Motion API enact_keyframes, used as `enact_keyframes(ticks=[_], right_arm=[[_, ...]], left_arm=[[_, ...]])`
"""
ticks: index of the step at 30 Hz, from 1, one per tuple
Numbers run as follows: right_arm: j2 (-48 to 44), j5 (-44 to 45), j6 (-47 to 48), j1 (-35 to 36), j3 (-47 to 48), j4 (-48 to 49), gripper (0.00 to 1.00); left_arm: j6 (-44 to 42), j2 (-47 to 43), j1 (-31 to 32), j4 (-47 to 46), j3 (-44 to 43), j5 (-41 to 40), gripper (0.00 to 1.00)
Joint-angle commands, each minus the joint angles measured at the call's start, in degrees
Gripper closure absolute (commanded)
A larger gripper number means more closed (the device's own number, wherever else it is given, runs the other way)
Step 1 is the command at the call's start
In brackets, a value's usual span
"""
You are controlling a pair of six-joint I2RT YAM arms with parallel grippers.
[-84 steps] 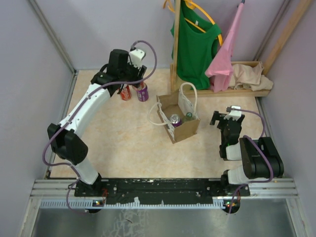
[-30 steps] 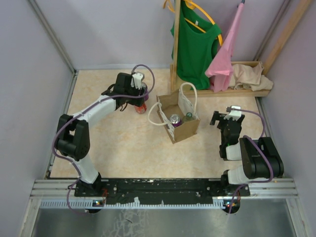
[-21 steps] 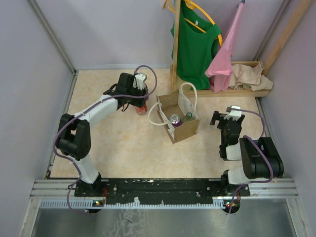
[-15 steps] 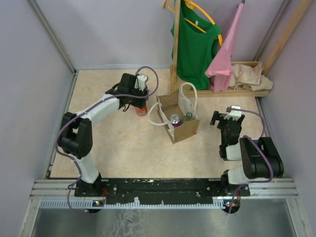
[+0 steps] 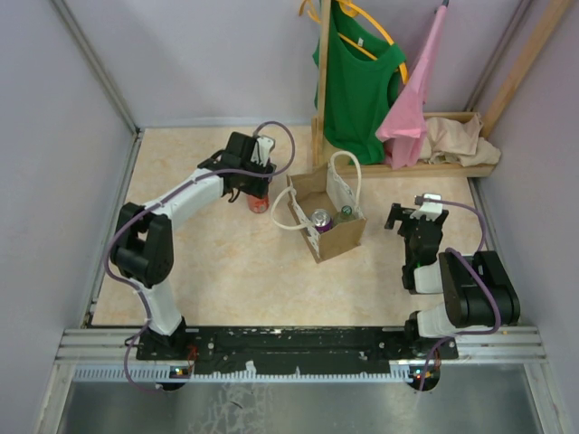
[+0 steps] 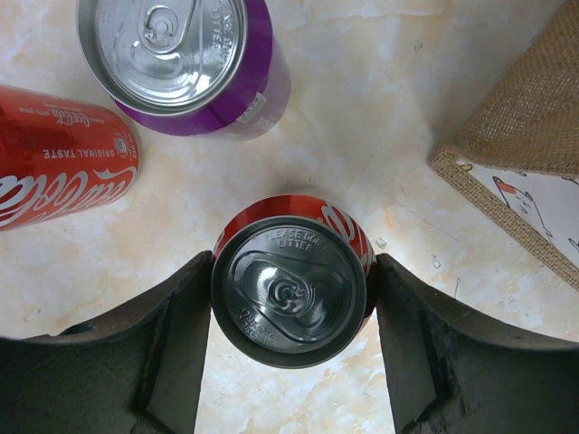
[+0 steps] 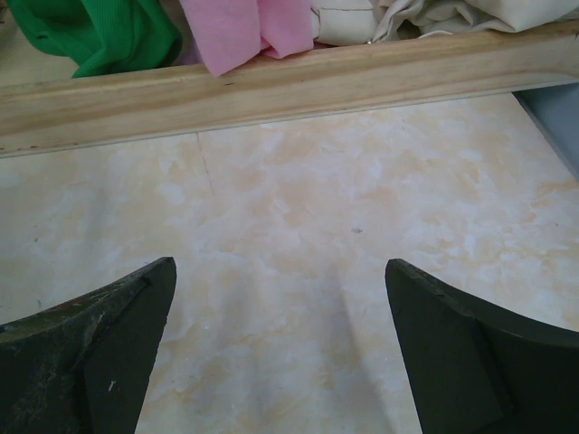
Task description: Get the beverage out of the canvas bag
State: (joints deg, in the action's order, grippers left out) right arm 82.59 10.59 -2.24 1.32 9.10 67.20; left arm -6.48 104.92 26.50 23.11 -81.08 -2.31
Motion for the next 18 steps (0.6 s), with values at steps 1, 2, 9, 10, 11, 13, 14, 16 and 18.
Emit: enact_keyframes(ticks=[1,2,9,10,11,13,14,16,18], right_arm=[[0.03,-0.01,-0.48,-0.09,1.18,2.5,0.01],[0.03,-0.01,-0.48,-0.09,1.16,2.5,0.01],[0.03,-0.01,-0.46,-0.17,1.18,2.5,0.01],[0.03,0.03,-0.47,-0.1,1.18,2.5,0.01],[0.03,0.03,-0.48,-0.1,1.18,2.5,0.01],[0.03,-0.01,-0.45,-0.14,1.18,2.5,0.01],[0.03,0.02,-0.48,-0.1,1.18,2.5,0.01],[0.03,0.04,-0.47,-0.14,1.18,2.5,0.01],[0.03,0.01,-0.43,-0.1,1.16,2.5,0.01]], left_arm=[[-0.72,0.29,0.43,-0.35,-3.63,-1.72,0.9],[-0.69,0.47,0.4,0.06,-3.87,-2.04,0.89],[-0.04,1.24,0.45,2.04,-4.95,-3.17,0.76],[0.15,1.24,0.42,2.25,-4.96,-3.34,0.71],[0.35,1.25,0.4,2.47,-4.97,-3.47,0.66],[0.69,1.2,0.42,2.78,-4.88,-3.44,0.58],[0.8,1.15,0.41,2.89,-4.76,-3.43,0.54],[0.93,0.9,0.46,2.87,-4.49,-3.27,0.46],[1.06,0.82,0.46,2.87,-4.33,-3.12,0.38]])
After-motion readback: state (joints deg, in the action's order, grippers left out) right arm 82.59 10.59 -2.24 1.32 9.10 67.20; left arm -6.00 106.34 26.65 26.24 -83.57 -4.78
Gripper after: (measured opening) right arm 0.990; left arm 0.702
